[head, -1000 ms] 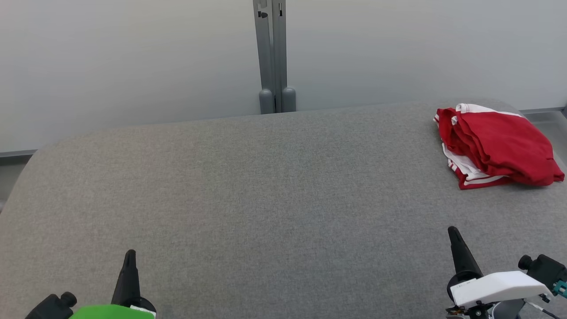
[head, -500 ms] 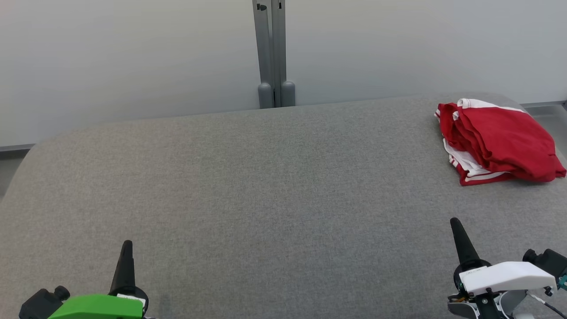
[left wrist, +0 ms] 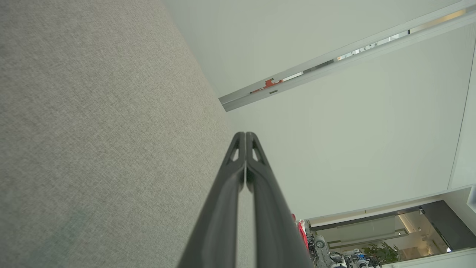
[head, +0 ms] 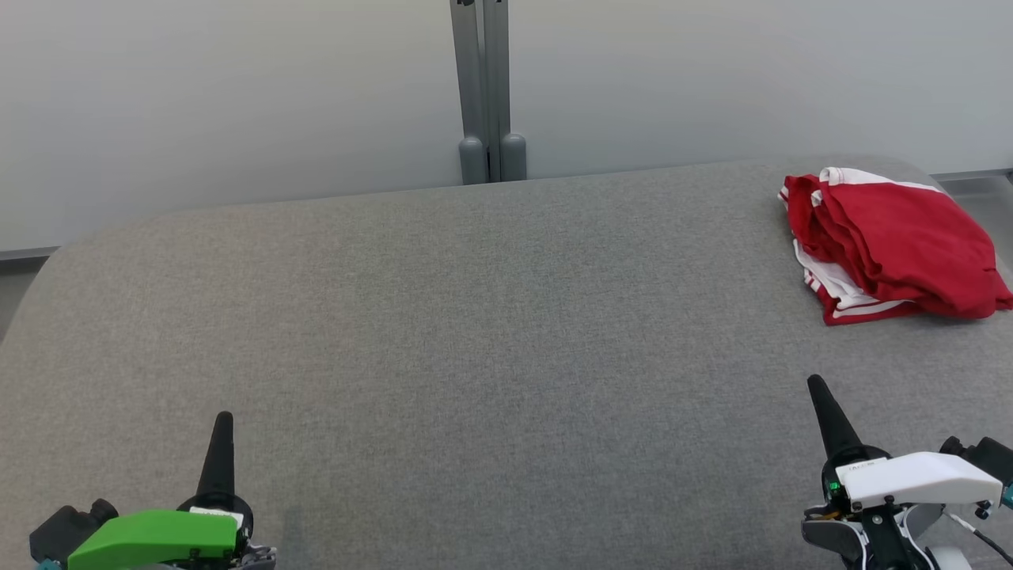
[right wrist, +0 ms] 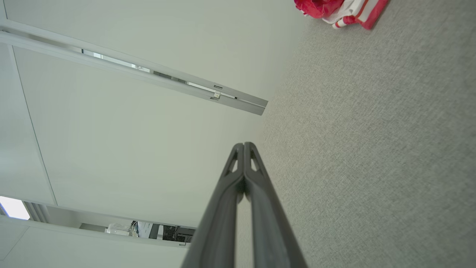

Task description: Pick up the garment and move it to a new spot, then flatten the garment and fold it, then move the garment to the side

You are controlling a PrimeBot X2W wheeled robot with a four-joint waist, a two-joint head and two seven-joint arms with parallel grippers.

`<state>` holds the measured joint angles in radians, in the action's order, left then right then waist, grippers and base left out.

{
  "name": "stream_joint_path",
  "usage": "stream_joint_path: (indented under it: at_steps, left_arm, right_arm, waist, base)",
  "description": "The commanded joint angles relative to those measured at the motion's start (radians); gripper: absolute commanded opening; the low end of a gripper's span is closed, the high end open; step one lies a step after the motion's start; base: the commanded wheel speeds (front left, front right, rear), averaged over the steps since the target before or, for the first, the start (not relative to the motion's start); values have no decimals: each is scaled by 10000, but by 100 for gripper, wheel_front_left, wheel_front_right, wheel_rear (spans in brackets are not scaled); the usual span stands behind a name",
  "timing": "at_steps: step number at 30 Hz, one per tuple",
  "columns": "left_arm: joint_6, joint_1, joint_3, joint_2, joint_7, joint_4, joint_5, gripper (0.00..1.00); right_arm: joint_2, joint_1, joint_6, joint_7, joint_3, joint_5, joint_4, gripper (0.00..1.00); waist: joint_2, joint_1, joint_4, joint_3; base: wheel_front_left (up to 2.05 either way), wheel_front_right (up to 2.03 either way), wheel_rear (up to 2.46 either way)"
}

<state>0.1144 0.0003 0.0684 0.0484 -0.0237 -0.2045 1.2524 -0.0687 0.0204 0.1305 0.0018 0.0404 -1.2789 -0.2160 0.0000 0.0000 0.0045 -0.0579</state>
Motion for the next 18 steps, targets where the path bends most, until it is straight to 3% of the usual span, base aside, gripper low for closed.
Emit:
stream_joint_path:
  at_steps: [1, 18]
  left_arm:
    - [72, -304, 81, 69, -54, 10, 290, 0]
    - [115, -693, 243, 69, -438, -170, 1752, 0]
  right_arm:
    - [-30, 223, 6, 76, 52, -253, 32, 0]
    - [-10, 544, 5, 464, 262, -1701, -111, 0]
  waist:
    - [0, 0, -2, 23]
    - [0, 0, -19, 252]
  base:
    - [0, 0, 0]
    - [0, 0, 0]
